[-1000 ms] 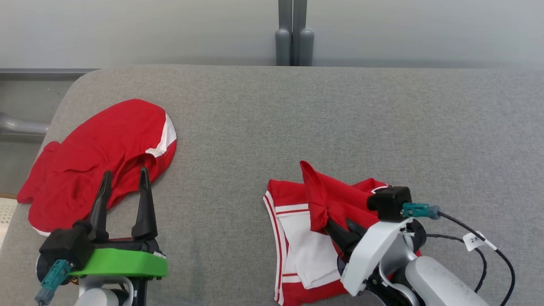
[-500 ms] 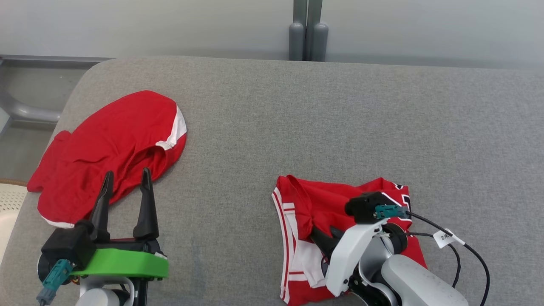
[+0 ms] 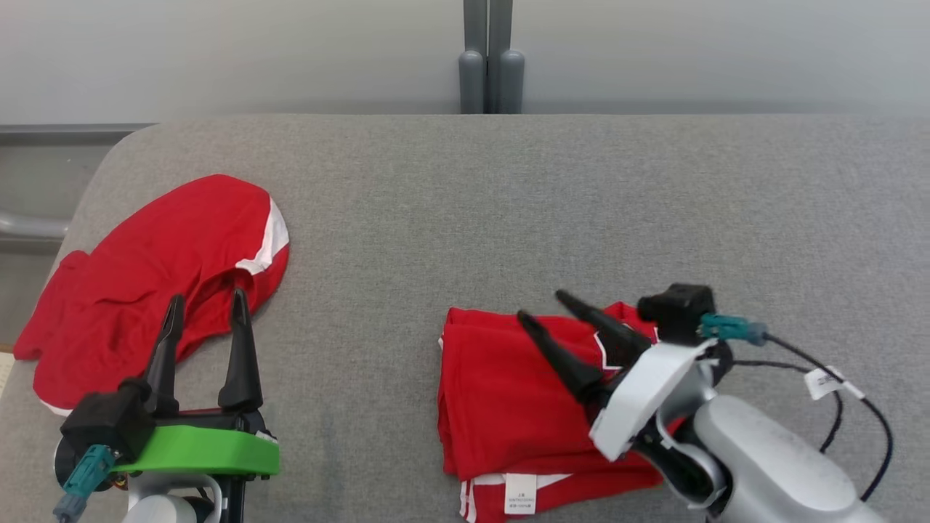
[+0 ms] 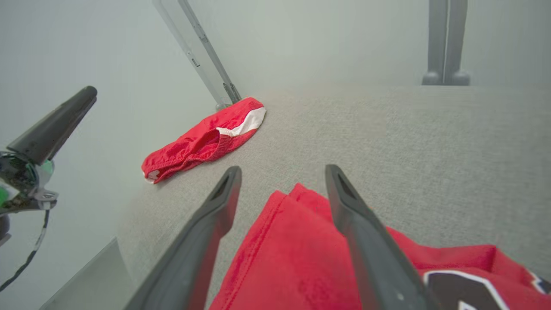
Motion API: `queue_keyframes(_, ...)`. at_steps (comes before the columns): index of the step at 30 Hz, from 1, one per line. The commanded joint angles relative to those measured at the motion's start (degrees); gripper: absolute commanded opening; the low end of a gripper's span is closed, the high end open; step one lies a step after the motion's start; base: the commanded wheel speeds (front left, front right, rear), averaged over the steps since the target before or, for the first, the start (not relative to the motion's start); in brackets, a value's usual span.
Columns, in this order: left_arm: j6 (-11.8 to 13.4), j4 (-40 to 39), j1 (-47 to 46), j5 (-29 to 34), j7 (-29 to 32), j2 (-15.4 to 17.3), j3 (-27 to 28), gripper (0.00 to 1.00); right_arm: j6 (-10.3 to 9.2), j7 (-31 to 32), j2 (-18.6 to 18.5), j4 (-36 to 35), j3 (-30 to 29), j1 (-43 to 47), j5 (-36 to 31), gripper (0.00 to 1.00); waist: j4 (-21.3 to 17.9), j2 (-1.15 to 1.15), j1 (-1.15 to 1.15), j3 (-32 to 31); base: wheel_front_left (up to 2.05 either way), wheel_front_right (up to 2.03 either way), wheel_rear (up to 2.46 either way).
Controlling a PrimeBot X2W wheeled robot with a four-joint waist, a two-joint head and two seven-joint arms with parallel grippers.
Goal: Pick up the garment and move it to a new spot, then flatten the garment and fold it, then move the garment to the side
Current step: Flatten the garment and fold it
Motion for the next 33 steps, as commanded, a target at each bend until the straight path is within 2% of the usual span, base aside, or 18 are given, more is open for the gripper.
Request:
queue_keyframes(1,0.2,-0.1,1.2,-0.6,-0.1,0.4,0.2,1.00,0.03,-1.2,-1.3,-1.1,-1.6,-0.4,-1.0,1.00,-1.6,0.00,0.00,-0.7,0.00,0.00,0.00)
queue_keyframes(8,0.7,-0.6,2.3,-0.3,-0.3,0.4,1.5,1.00,0.03,-6.4,-4.1,-6.5,-12.9,1.4,-5.9,1.00,-5.4,0.00,0.00,-1.2,0.00,0.00,0.00)
queue_keyframes(13,1.1,-1.5,3.2,0.6,-0.4,0.1,2.8,1.00,0.03,-7.2,-4.0,-7.7,-19.4,3.7,-9.6,1.00,-7.8,0.00,0.00,-0.9,0.00,0.00,0.00)
queue_keyframes(18,1.1,-2.5,4.1,1.9,-0.5,-1.1,4.2,1.00,0.03,-7.7,-2.4,-8.0,-24.4,7.8,-12.7,1.00,-9.4,0.00,0.00,-0.4,0.00,0.00,0.00)
queue_keyframes(26,0.0,-2.2,5.7,4.9,-0.5,-3.3,5.6,1.00,0.03,-9.4,0.5,-7.1,-29.9,14.1,-16.5,1.00,-10.1,0.00,0.00,0.0,0.00,0.00,0.00)
queue_keyframes(33,-1.4,-1.9,5.9,6.9,-0.5,-4.8,6.9,1.00,0.03,-10.1,2.7,-6.8,-30.8,14.7,-17.6,1.00,-10.1,0.00,0.00,-0.2,0.00,0.00,0.00)
